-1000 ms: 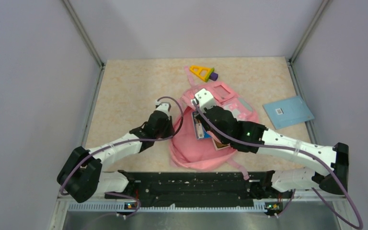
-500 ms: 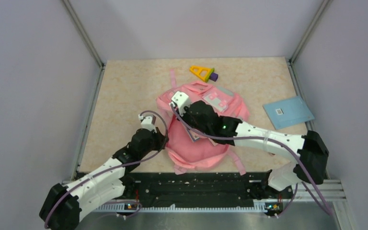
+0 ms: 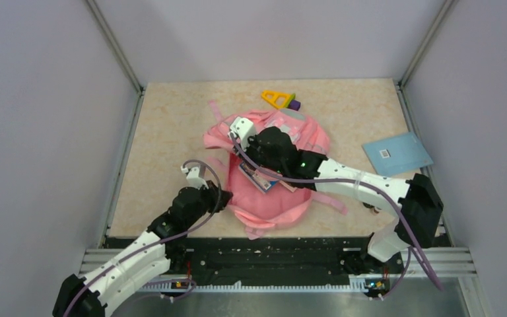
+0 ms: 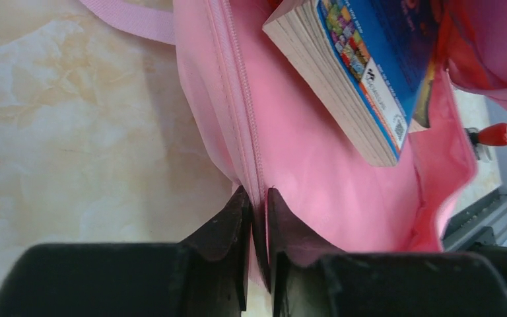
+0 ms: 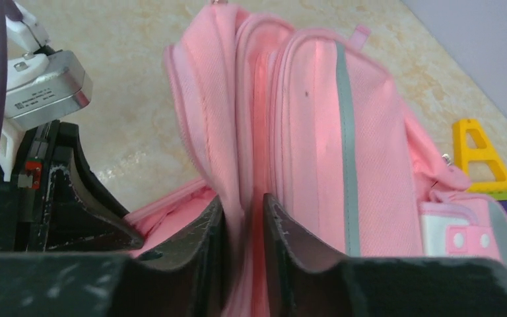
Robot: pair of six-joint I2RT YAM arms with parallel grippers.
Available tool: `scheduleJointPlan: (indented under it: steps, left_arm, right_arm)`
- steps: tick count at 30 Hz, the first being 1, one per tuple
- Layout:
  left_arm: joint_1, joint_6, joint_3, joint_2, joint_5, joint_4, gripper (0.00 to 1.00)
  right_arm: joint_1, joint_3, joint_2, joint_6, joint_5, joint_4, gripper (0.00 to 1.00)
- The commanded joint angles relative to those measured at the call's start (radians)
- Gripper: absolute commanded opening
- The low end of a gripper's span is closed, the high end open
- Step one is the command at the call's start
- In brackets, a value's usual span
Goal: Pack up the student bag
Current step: Adjust the student bag at the center of the board.
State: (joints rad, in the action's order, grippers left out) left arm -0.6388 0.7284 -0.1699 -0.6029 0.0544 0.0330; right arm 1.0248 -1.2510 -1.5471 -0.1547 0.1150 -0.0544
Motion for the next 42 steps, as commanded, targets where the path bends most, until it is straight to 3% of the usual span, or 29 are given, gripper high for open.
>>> scheduleJointPlan:
  steps: [1,3,6,11,17,22,26,29,36,39,42]
  left_arm:
    - [-0.032,0.03,-0.05,0.078,-0.16,-0.013,0.28]
    - [-0.032,0.018,-0.078,0.096,-0.16,-0.024,0.44]
    - [-0.03,-0.028,-0.183,0.106,-0.164,-0.159,0.63]
    - [-0.029,-0.102,-0.414,0.085,-0.145,-0.471,0.73]
    - [-0.017,-0.12,-0.558,0.039,-0.026,-0.548,0.8]
    - [0.062,-0.129,-0.531,-0.097,0.013,-0.441,0.83]
    - [0.167,-0.103,-0.45,-0.22,-0.011,-0.304,0.86]
    - [0.182,-0.114,-0.406,-0.277,0.035,-0.219,0.88]
    - [0.187,-0.138,-0.337,-0.388,-0.044,-0.079,0.88]
    - [0.187,-0.175,-0.306,-0.46,-0.183,0.021,0.74]
    - [0.184,-0.202,-0.309,-0.533,-0.307,0.053,0.6]
  right_arm:
    - [-0.046,0.03,0.161,0.013,0.11,0.092,0.39]
    - [-0.046,0.098,0.238,0.022,0.158,0.077,0.52]
    - [-0.047,0.168,0.349,0.054,0.231,0.02,0.62]
    - [-0.047,0.241,0.509,0.12,0.269,-0.076,0.79]
    - [-0.055,0.283,0.613,0.246,0.289,-0.149,0.9]
    - [-0.076,0.31,0.579,0.426,0.407,-0.257,0.91]
    - [-0.08,0.417,0.575,0.66,0.395,-0.302,0.92]
    - [-0.079,0.514,0.59,0.782,0.374,-0.289,0.92]
    - [-0.081,0.664,0.582,0.871,0.373,-0.203,0.92]
    - [-0.093,0.689,0.534,0.869,0.375,-0.145,0.91]
    - [-0.137,0.711,0.482,0.837,0.334,-0.055,0.78]
